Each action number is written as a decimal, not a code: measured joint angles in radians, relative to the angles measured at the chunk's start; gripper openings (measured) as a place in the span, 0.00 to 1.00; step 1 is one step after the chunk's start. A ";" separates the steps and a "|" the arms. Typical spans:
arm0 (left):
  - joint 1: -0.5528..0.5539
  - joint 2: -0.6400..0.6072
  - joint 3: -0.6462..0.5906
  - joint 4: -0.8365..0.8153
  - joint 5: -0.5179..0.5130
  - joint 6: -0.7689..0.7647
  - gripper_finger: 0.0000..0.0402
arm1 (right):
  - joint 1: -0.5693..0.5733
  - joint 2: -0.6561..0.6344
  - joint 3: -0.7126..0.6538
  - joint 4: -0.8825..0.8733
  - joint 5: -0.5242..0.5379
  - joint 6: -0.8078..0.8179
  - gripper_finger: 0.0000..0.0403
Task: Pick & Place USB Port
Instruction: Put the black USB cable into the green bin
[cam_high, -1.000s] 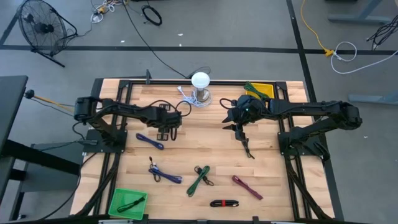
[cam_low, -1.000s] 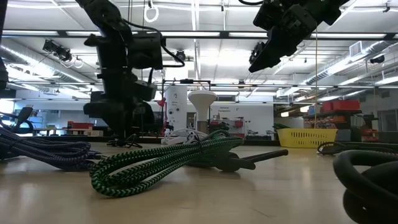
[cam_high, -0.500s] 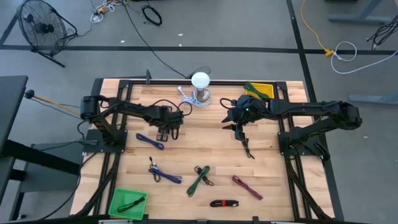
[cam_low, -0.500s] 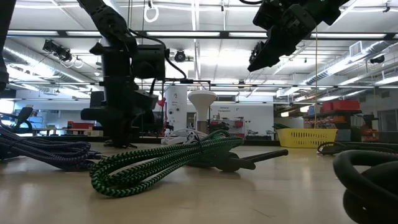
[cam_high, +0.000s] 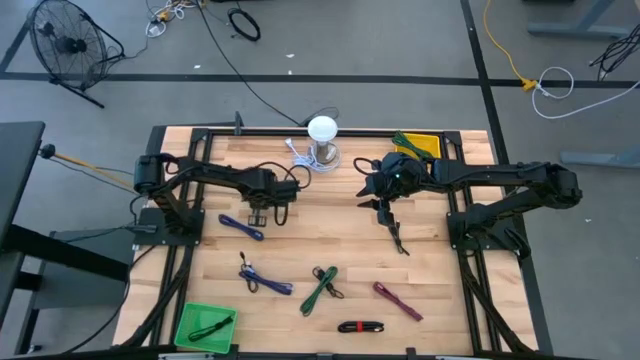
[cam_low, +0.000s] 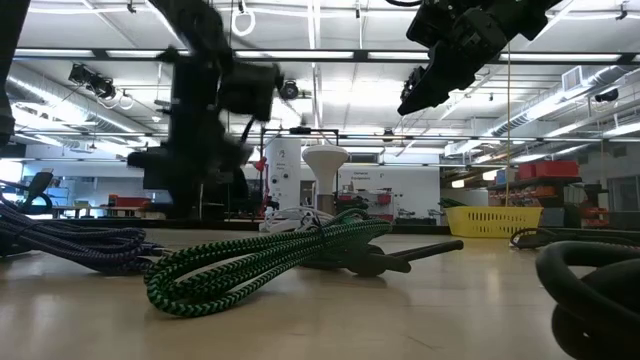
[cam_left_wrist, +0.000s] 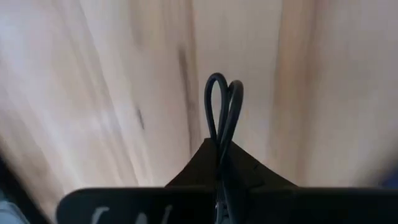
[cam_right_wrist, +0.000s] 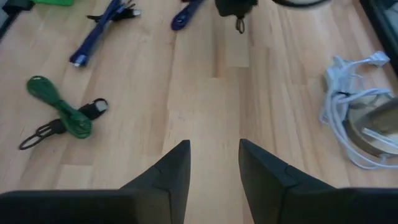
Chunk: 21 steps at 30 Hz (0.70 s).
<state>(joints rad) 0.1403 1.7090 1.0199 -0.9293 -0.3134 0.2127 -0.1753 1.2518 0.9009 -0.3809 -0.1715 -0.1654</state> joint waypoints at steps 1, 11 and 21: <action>-0.016 -0.006 0.029 -0.052 -0.001 -0.026 0.02 | 0.000 0.000 0.000 0.000 0.021 0.000 0.33; -0.248 -0.205 0.191 -0.306 0.045 -0.294 0.02 | -0.001 0.000 0.000 -0.002 0.111 -0.009 0.33; -0.584 -0.381 0.219 -0.470 0.176 -0.891 0.02 | -0.001 0.000 0.000 0.027 0.112 -0.019 0.33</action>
<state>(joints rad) -0.4441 1.3278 1.2392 -1.3996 -0.1375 -0.6782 -0.1761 1.2522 0.9009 -0.3540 -0.0597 -0.1841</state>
